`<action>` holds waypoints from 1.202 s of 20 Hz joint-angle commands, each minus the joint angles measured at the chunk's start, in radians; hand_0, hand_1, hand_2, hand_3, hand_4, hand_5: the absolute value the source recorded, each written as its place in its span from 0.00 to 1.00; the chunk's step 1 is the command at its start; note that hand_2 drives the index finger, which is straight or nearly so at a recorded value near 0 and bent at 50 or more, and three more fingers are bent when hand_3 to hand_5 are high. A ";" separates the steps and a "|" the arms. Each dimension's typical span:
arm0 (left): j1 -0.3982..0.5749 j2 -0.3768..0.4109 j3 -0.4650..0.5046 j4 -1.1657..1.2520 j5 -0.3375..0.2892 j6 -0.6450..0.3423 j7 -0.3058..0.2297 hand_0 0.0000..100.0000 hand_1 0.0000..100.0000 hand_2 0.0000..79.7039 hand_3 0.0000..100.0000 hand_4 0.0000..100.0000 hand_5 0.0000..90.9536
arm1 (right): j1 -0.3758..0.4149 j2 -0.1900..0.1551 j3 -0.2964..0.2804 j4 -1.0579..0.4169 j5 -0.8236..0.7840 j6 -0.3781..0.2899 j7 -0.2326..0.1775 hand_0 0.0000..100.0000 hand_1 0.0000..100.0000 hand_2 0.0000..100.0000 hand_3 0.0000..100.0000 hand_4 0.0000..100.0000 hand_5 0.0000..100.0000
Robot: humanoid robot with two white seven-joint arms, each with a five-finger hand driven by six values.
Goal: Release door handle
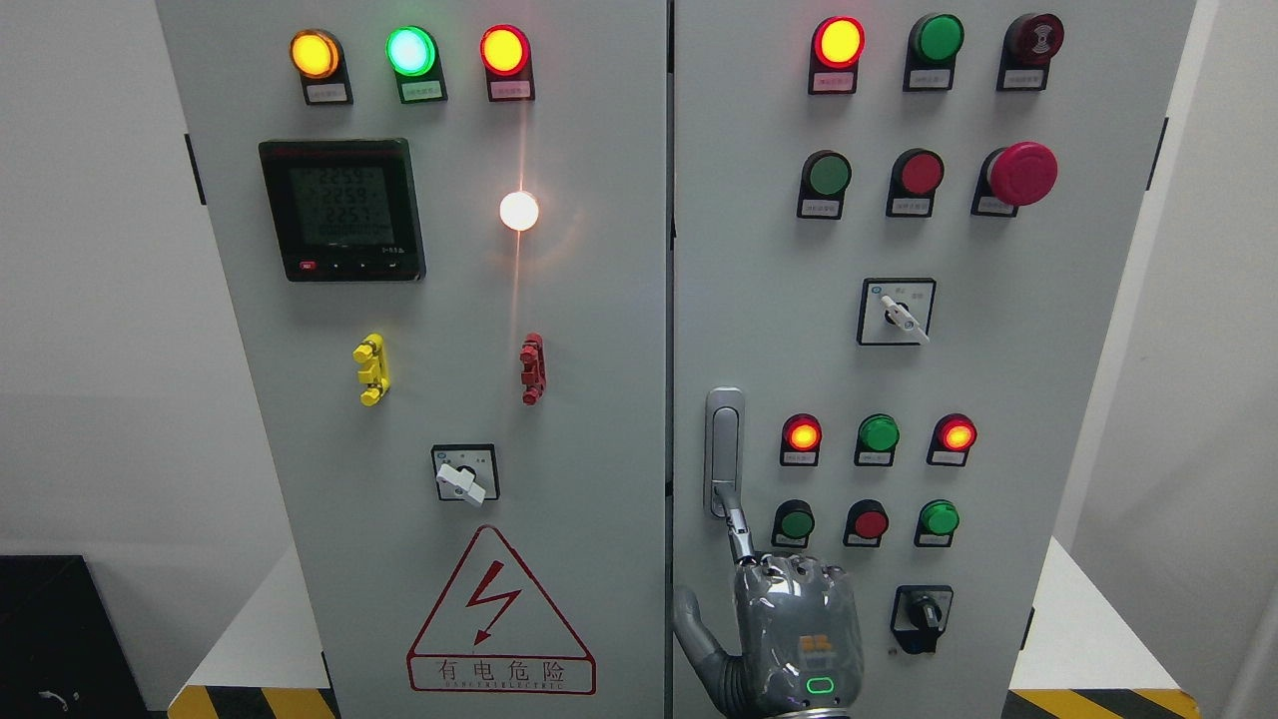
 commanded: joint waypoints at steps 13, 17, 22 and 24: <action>0.000 0.000 0.000 0.000 0.000 0.000 -0.001 0.12 0.56 0.00 0.00 0.00 0.00 | 0.002 0.002 0.002 0.019 0.000 0.000 0.002 0.47 0.33 0.06 1.00 1.00 1.00; 0.000 0.000 0.000 0.000 0.000 0.000 -0.001 0.12 0.56 0.00 0.00 0.00 0.00 | 0.003 0.002 0.002 0.025 0.000 0.002 0.002 0.47 0.33 0.07 1.00 1.00 1.00; 0.000 0.000 0.000 0.000 0.000 0.000 -0.001 0.12 0.56 0.00 0.00 0.00 0.00 | 0.006 0.002 0.002 0.029 0.000 0.004 0.002 0.47 0.33 0.07 1.00 1.00 1.00; 0.000 0.000 0.000 0.000 0.000 0.000 -0.001 0.12 0.56 0.00 0.00 0.00 0.00 | 0.006 0.002 0.002 0.029 0.000 0.004 0.002 0.47 0.33 0.07 1.00 1.00 1.00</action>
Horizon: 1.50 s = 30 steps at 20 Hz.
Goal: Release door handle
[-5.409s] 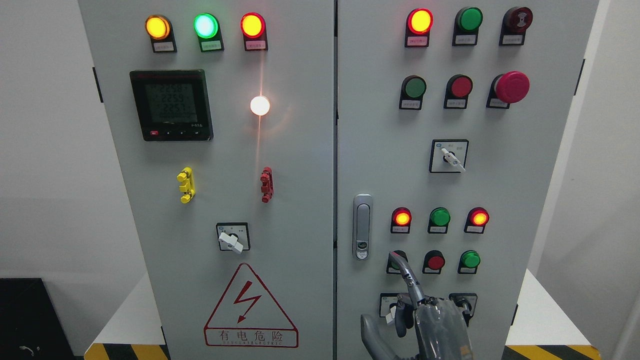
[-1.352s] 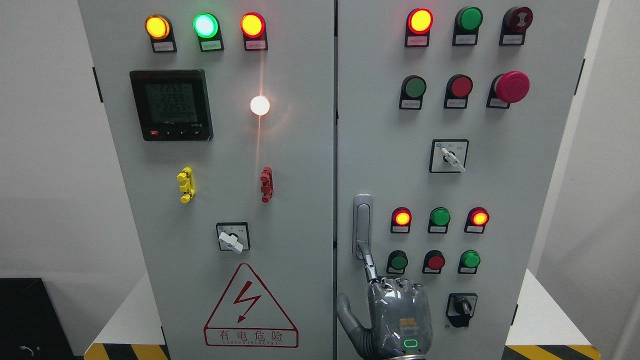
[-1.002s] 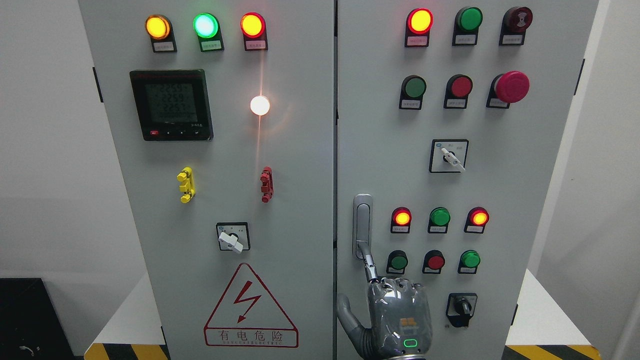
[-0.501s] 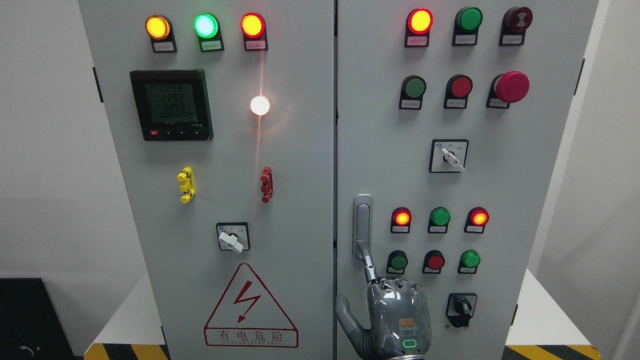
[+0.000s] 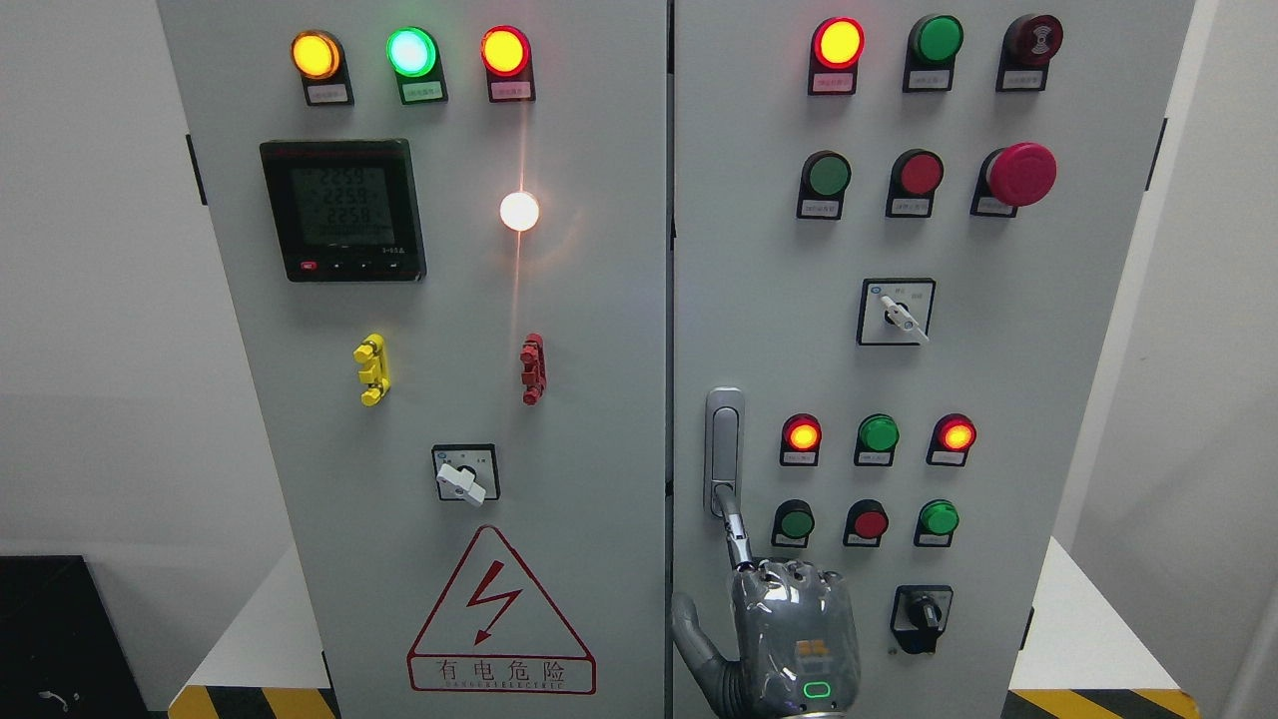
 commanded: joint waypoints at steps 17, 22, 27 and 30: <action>0.000 0.000 0.000 0.000 0.000 0.000 -0.001 0.12 0.56 0.00 0.00 0.00 0.00 | 0.014 -0.004 0.000 0.012 0.000 0.001 0.000 0.47 0.33 0.07 1.00 1.00 1.00; 0.000 0.000 0.000 0.000 0.000 0.000 -0.001 0.12 0.56 0.00 0.00 0.00 0.00 | 0.014 -0.004 0.000 0.012 0.000 0.001 0.002 0.47 0.33 0.07 1.00 1.00 1.00; 0.000 0.000 0.000 0.000 0.000 0.000 -0.001 0.12 0.56 0.00 0.00 0.00 0.00 | 0.015 -0.004 0.000 0.014 0.000 0.001 0.002 0.47 0.33 0.07 1.00 1.00 1.00; 0.000 0.000 0.000 0.000 0.000 0.000 -0.001 0.12 0.56 0.00 0.00 0.00 0.00 | 0.017 -0.004 -0.001 0.014 0.000 0.001 0.000 0.47 0.33 0.07 1.00 1.00 1.00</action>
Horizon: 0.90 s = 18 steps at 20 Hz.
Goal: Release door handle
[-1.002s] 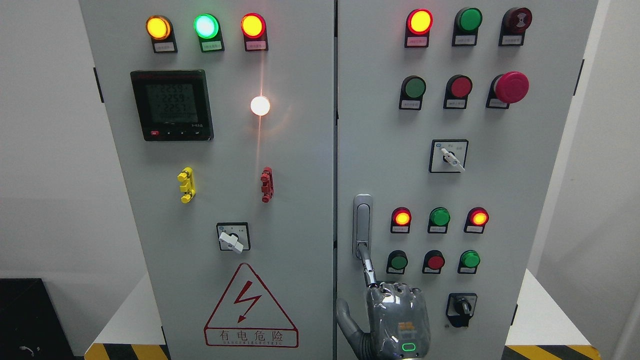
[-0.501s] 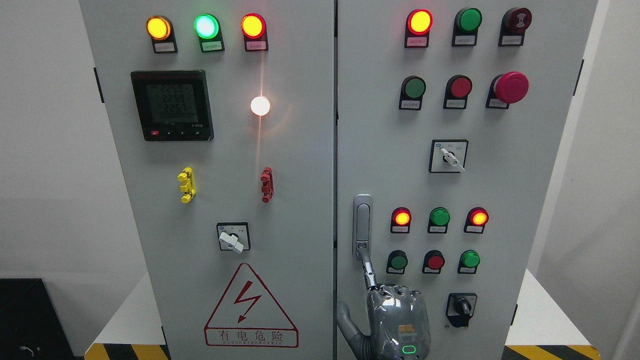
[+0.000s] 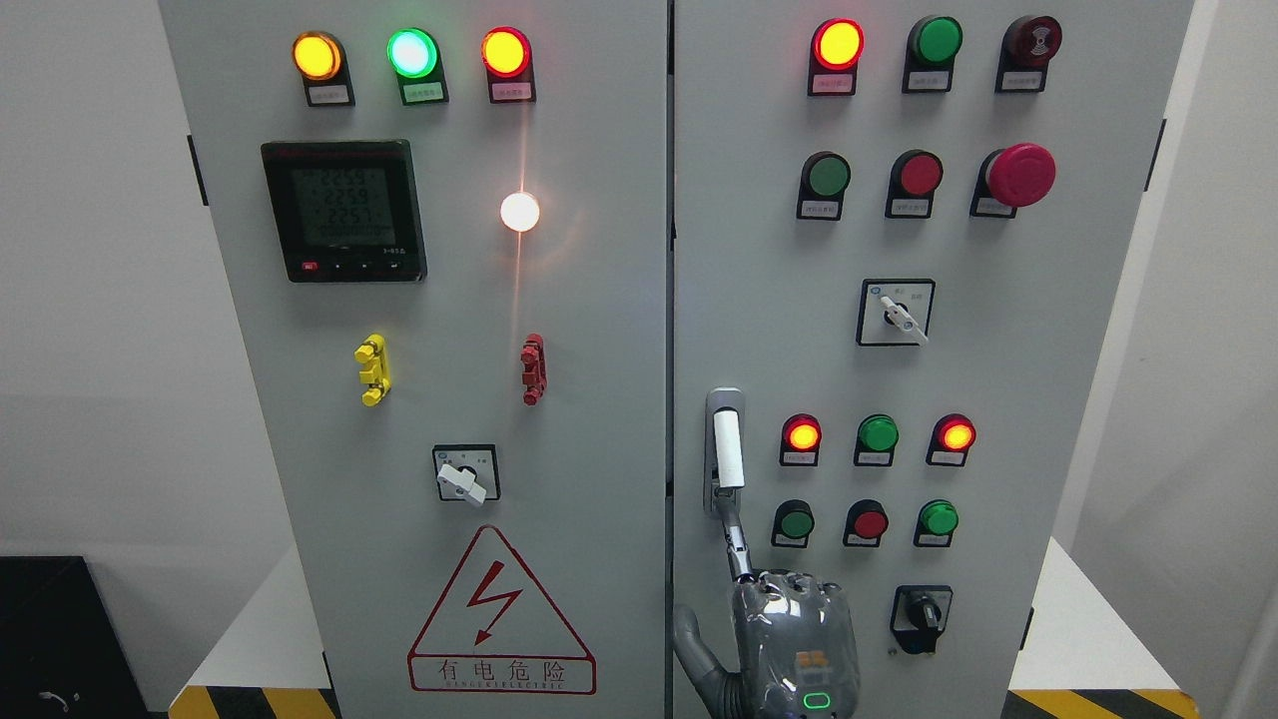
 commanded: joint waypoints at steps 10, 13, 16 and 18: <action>0.000 0.000 0.000 0.000 0.000 0.000 -0.001 0.12 0.56 0.00 0.00 0.00 0.00 | 0.007 -0.002 -0.001 0.002 0.000 0.001 0.001 0.47 0.33 0.08 1.00 1.00 1.00; 0.000 0.000 0.000 0.000 0.000 0.000 -0.001 0.12 0.56 0.00 0.00 0.00 0.00 | 0.007 -0.002 -0.001 0.000 0.000 0.001 0.001 0.47 0.33 0.08 1.00 1.00 1.00; 0.000 0.000 0.000 0.000 0.000 0.000 -0.001 0.12 0.56 0.00 0.00 0.00 0.00 | 0.007 -0.002 -0.001 -0.005 0.000 0.001 0.001 0.47 0.33 0.08 1.00 1.00 1.00; 0.000 0.000 0.000 0.000 0.000 0.000 -0.001 0.12 0.56 0.00 0.00 0.00 0.00 | 0.007 -0.002 0.000 -0.006 0.000 0.001 0.001 0.47 0.33 0.08 1.00 1.00 1.00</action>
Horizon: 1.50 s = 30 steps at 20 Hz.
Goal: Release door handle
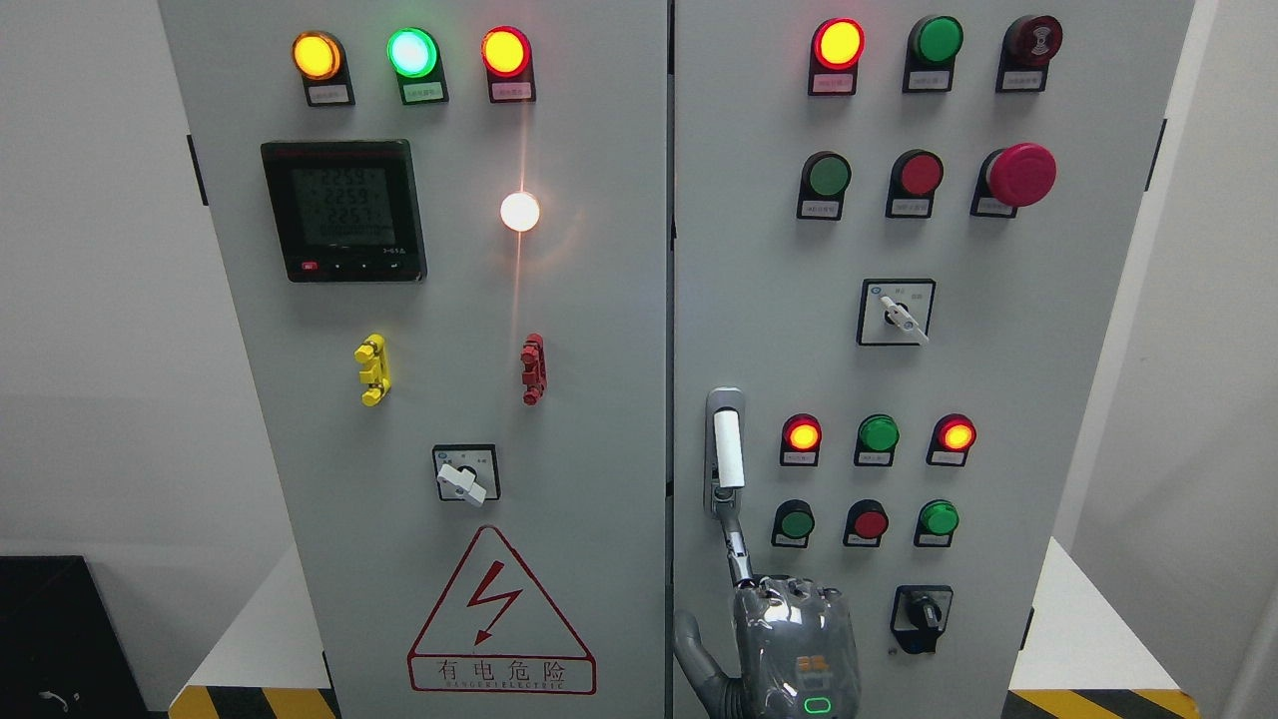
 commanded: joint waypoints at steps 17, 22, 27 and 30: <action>0.000 0.000 0.000 0.000 0.000 0.000 -0.001 0.12 0.56 0.00 0.00 0.00 0.00 | 0.008 -0.003 0.004 -0.054 -0.003 -0.001 -0.010 0.47 0.34 0.08 1.00 1.00 1.00; 0.000 0.000 0.000 0.000 0.000 0.000 -0.001 0.12 0.56 0.00 0.00 0.00 0.00 | 0.010 -0.005 0.006 -0.054 -0.005 -0.003 -0.013 0.47 0.34 0.08 1.00 1.00 1.00; 0.000 0.000 0.000 0.000 0.000 0.000 -0.001 0.12 0.56 0.00 0.00 0.00 0.00 | 0.008 -0.007 0.006 -0.071 -0.006 -0.007 -0.012 0.47 0.35 0.19 1.00 1.00 1.00; 0.000 0.000 0.000 0.000 0.000 0.000 -0.001 0.12 0.56 0.00 0.00 0.00 0.00 | 0.010 -0.007 0.004 -0.085 -0.008 -0.010 -0.007 0.50 0.37 0.42 1.00 0.99 1.00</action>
